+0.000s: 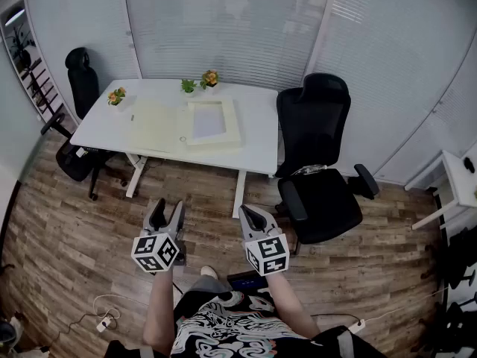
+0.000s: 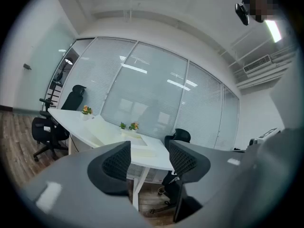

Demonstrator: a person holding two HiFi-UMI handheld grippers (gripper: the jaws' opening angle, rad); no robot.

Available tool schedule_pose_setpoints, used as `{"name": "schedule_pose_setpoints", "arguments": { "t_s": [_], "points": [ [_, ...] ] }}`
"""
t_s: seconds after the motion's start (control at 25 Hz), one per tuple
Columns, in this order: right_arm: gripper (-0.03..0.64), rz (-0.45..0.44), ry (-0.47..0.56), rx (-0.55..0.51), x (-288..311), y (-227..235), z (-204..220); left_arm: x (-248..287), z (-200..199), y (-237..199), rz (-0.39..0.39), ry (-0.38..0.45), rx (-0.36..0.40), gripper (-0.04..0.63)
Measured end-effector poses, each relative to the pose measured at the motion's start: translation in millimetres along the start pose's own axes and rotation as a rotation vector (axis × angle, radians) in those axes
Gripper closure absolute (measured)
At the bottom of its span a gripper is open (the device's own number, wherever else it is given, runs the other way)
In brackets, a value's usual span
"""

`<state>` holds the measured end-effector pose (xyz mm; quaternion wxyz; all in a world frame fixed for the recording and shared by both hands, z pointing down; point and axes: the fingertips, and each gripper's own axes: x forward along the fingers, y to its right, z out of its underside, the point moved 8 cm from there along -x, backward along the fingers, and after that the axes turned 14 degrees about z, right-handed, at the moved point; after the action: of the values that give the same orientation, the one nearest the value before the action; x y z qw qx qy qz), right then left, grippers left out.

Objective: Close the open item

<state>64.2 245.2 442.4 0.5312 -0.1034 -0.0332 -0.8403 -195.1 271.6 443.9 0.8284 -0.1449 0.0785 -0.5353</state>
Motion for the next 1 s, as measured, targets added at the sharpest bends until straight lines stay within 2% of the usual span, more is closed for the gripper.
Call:
{"name": "schedule_pose_setpoints", "arguments": {
  "t_s": [0.24,0.6,0.76,0.88,1.0],
  "points": [
    [0.615,0.001,0.001,-0.005,-7,-2,2,-5,2,2,-0.004,-0.009,0.012,0.354],
    [0.614,-0.003,0.003,0.005,-16,8,4,-10,4,7,-0.039,0.006,-0.033,0.364],
    [0.614,-0.013,-0.009,0.010,-10,10,8,-13,8,-2,-0.079,0.020,-0.072,0.364],
    [0.614,-0.017,-0.025,0.027,1,12,13,-10,10,-11,-0.106,0.008,-0.073,0.365],
    [0.614,-0.023,-0.044,0.086,18,15,14,-6,11,-26,-0.128,0.015,-0.086,0.365]
  ]
}}
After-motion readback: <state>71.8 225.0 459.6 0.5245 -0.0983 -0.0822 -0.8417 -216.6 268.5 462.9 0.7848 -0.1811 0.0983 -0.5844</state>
